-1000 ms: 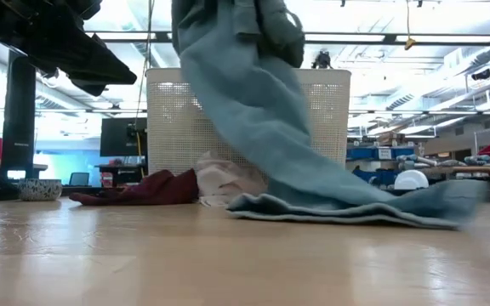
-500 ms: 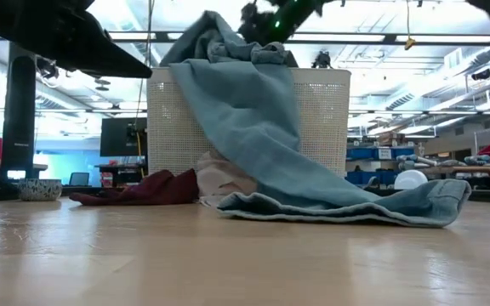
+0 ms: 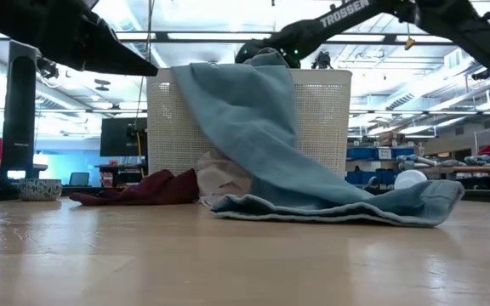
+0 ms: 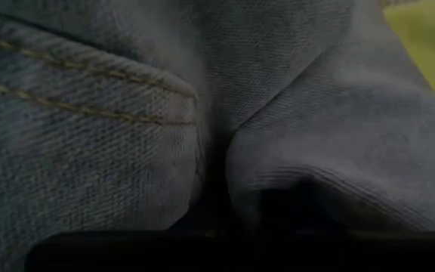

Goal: Sort clothes
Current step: Put the blue jeans into the white laundry bin

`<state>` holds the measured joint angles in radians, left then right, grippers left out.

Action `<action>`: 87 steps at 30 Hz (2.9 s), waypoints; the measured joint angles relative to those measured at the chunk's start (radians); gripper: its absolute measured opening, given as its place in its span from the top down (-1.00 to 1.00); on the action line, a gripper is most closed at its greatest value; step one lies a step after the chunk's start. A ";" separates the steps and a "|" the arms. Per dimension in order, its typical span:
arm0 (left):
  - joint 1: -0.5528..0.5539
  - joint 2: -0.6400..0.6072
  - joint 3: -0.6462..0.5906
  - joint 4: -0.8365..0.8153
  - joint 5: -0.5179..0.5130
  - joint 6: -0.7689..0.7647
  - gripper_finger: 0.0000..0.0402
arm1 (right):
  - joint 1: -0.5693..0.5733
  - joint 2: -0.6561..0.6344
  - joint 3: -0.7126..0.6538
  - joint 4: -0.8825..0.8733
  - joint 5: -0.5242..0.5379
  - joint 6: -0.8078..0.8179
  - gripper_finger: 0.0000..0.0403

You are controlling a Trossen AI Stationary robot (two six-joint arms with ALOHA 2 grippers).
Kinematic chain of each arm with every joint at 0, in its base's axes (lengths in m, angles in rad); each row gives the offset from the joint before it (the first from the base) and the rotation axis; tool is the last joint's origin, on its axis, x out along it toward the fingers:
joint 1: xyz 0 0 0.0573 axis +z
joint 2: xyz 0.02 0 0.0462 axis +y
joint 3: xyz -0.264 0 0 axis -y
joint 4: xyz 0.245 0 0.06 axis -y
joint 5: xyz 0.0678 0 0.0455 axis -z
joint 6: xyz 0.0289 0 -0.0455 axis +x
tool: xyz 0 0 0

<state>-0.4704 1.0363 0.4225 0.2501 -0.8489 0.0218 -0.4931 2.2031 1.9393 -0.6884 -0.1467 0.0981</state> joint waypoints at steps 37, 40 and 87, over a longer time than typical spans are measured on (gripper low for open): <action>0.001 0.000 0.000 0.000 0.015 -0.029 0.51 | 0.002 -0.074 -0.014 0.381 -0.004 0.023 0.78; 0.001 0.000 0.000 0.000 0.015 -0.030 0.51 | 0.005 -0.075 -0.013 0.377 -0.004 0.037 0.77; 0.001 0.000 0.000 0.000 0.015 -0.034 0.51 | 0.240 -0.560 -0.011 -0.531 0.123 0.022 0.24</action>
<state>-0.4690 1.0359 0.4225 0.2499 -0.8341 -0.0124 -0.2529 1.6427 1.9282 -1.2197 -0.0232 0.1204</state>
